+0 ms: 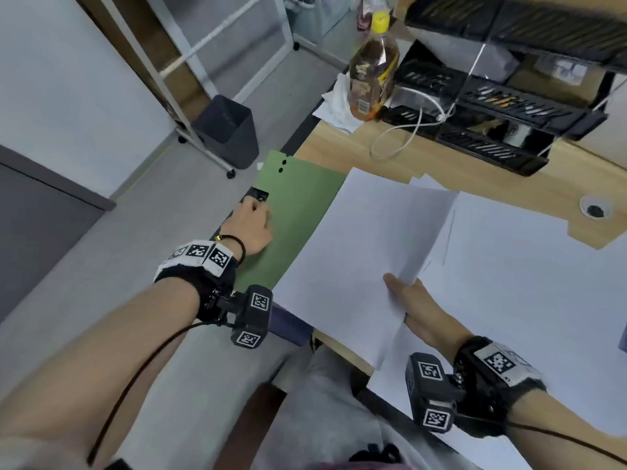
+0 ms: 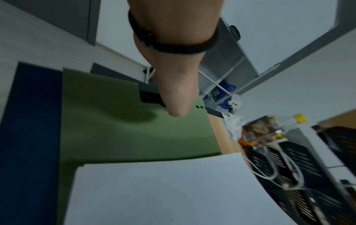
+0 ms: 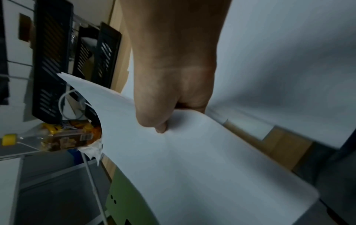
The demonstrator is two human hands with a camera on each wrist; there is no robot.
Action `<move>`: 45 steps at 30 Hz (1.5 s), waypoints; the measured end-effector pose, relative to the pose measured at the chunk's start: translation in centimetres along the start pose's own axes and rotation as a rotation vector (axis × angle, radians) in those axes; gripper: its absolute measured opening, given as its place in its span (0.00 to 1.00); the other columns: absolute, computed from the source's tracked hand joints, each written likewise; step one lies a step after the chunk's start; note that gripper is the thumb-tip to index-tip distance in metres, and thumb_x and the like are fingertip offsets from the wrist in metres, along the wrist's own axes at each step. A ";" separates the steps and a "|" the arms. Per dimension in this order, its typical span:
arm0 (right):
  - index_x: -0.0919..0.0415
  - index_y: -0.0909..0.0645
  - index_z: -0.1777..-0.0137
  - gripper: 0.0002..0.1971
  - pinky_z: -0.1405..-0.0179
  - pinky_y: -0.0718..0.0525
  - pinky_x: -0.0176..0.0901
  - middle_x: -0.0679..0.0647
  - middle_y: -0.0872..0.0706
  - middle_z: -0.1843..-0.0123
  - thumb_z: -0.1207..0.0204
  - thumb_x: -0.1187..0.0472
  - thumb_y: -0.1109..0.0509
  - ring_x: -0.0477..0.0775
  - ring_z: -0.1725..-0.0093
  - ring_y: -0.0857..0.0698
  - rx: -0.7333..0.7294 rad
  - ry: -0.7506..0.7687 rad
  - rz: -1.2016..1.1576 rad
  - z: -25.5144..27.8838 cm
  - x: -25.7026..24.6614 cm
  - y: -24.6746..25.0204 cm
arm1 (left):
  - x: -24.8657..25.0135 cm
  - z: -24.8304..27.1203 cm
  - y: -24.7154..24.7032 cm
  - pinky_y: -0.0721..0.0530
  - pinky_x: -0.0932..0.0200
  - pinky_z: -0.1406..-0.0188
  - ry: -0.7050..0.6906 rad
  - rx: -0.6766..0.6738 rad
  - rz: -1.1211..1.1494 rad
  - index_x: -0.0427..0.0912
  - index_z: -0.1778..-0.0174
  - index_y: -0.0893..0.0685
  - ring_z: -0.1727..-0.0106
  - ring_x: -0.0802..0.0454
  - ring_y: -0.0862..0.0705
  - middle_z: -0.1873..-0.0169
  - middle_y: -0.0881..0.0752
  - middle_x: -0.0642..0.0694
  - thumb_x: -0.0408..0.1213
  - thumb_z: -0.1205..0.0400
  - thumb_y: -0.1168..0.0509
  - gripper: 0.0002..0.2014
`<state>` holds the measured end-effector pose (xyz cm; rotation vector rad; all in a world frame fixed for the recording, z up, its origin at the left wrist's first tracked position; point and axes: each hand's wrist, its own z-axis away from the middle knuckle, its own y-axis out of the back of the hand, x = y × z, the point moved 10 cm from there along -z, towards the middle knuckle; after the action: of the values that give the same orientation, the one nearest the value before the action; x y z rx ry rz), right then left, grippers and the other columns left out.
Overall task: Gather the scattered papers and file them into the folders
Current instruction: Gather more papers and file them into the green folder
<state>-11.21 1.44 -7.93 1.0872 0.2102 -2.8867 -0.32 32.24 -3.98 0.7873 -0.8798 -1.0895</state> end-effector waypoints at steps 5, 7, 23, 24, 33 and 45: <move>0.58 0.27 0.26 0.18 0.32 0.20 0.60 0.57 0.13 0.35 0.14 0.55 0.39 0.60 0.38 0.14 0.075 -0.061 0.037 -2.8 -0.3 -3.0 | -4.6 -1.8 -2.3 0.20 0.40 0.38 0.186 -0.184 0.226 0.38 0.26 0.35 0.38 0.32 0.21 0.35 0.25 0.33 0.40 0.25 0.35 0.31; 0.58 0.26 0.27 0.16 0.36 0.18 0.56 0.56 0.13 0.37 0.13 0.57 0.41 0.60 0.39 0.15 0.073 -0.050 0.039 -3.3 -1.0 -4.1 | -5.1 -2.2 -2.6 0.18 0.42 0.40 0.197 -0.211 0.274 0.38 0.27 0.33 0.42 0.34 0.19 0.38 0.22 0.34 0.45 0.28 0.35 0.33; 0.64 0.22 0.33 0.13 0.46 0.19 0.55 0.58 0.13 0.45 0.13 0.60 0.40 0.62 0.48 0.16 0.227 -0.046 0.023 -4.1 -2.1 -4.1 | -2.1 -2.9 3.1 0.24 0.66 0.61 -0.069 -0.275 0.906 0.44 0.45 0.23 0.62 0.60 0.22 0.62 0.21 0.54 0.35 0.16 0.35 0.06; 0.63 0.22 0.33 0.13 0.42 0.19 0.56 0.57 0.12 0.44 0.13 0.60 0.40 0.61 0.47 0.15 0.226 -0.035 0.011 -3.9 -2.6 -4.0 | -2.4 -3.0 3.6 0.23 0.65 0.59 -0.066 -0.276 0.918 0.43 0.41 0.23 0.60 0.61 0.21 0.60 0.20 0.55 0.36 0.17 0.34 0.10; 0.51 0.17 0.40 0.09 0.50 0.11 0.37 0.42 0.08 0.46 0.15 0.62 0.36 0.44 0.49 0.09 0.133 0.145 -0.219 -0.9 -10.8 -2.7 | 1.8 -3.1 10.1 0.32 0.46 0.22 -0.177 -0.194 1.150 0.41 0.21 0.35 0.23 0.49 0.28 0.23 0.28 0.45 0.48 0.28 0.22 0.44; 0.66 0.24 0.28 0.19 0.35 0.19 0.56 0.60 0.14 0.33 0.15 0.57 0.37 0.61 0.37 0.14 0.570 0.123 -0.217 6.9 -2.6 15.7 | 19.4 -0.8 -5.3 0.20 0.57 0.47 -0.159 -0.452 0.812 0.40 0.37 0.25 0.50 0.52 0.21 0.52 0.18 0.49 0.33 0.19 0.34 0.14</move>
<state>-12.30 -15.06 -2.82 1.3915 -0.5617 -3.1634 2.40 12.30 -4.97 -0.0597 -0.9163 -0.5796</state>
